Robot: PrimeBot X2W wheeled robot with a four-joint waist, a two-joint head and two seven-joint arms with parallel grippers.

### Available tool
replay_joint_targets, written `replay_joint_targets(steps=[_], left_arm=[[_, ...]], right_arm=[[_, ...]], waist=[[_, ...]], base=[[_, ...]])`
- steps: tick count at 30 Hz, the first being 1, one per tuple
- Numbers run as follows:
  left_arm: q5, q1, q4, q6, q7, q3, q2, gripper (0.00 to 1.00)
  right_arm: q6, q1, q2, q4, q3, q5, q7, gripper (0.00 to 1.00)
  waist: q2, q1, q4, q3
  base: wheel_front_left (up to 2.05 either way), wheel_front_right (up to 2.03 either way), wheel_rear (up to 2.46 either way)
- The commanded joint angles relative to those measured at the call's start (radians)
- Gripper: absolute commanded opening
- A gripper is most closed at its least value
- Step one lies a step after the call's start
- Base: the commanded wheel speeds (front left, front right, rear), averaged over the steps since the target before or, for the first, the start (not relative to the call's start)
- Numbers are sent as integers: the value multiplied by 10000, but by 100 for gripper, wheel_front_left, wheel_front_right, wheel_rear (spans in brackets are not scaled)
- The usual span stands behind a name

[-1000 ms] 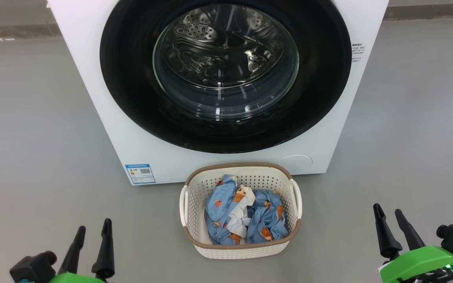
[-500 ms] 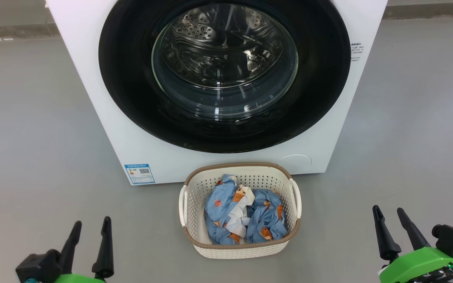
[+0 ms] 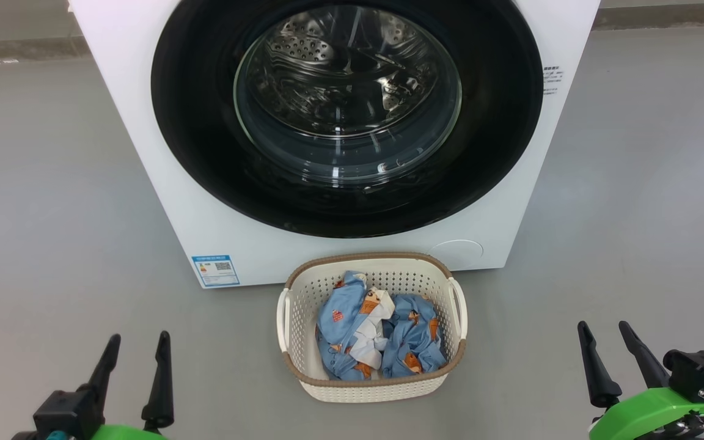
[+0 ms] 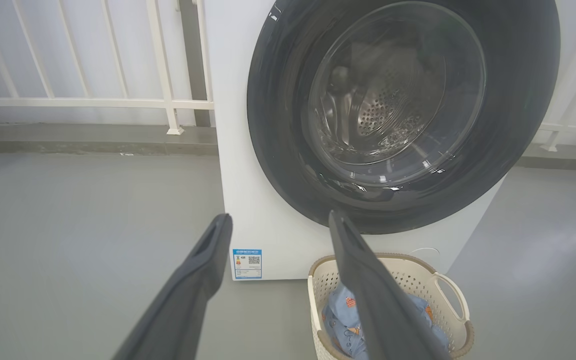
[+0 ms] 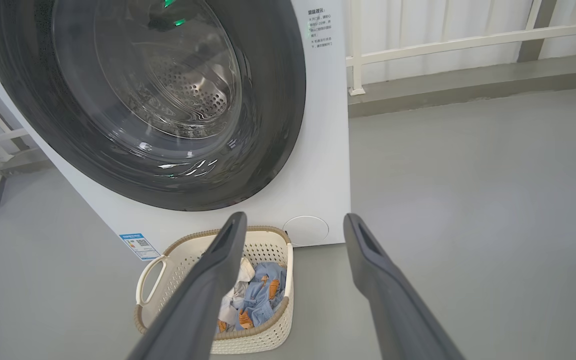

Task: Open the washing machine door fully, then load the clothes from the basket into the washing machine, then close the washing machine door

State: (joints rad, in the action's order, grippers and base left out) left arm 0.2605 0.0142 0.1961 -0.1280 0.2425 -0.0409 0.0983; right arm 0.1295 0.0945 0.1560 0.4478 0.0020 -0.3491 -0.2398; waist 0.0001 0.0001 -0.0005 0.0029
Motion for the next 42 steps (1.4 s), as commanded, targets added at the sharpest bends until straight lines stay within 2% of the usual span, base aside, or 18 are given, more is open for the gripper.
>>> replay_joint_targets(steps=[1,16,25,42], left_arm=[[-371,472,-186,-27,170,403,189,100],[-150,489,169,-27,193,408,241,100],[-525,506,117,-27,193,409,275,100],[-629,555,80,-27,193,379,263,100]], right_arm=[[12,416,138,-192,141,445,-195,100],[12,360,45,-299,-80,489,-220,100],[12,354,-7,-351,-133,498,-220,100],[12,363,12,-387,-97,471,-220,100]], waist=[[-1,-1,-8,-1],[-1,-1,-69,8],[-1,-1,-75,48],[-1,-1,-70,168]], base=[[0,0,0],[0,0,0],[12,12,-25],[98,98,-197]])
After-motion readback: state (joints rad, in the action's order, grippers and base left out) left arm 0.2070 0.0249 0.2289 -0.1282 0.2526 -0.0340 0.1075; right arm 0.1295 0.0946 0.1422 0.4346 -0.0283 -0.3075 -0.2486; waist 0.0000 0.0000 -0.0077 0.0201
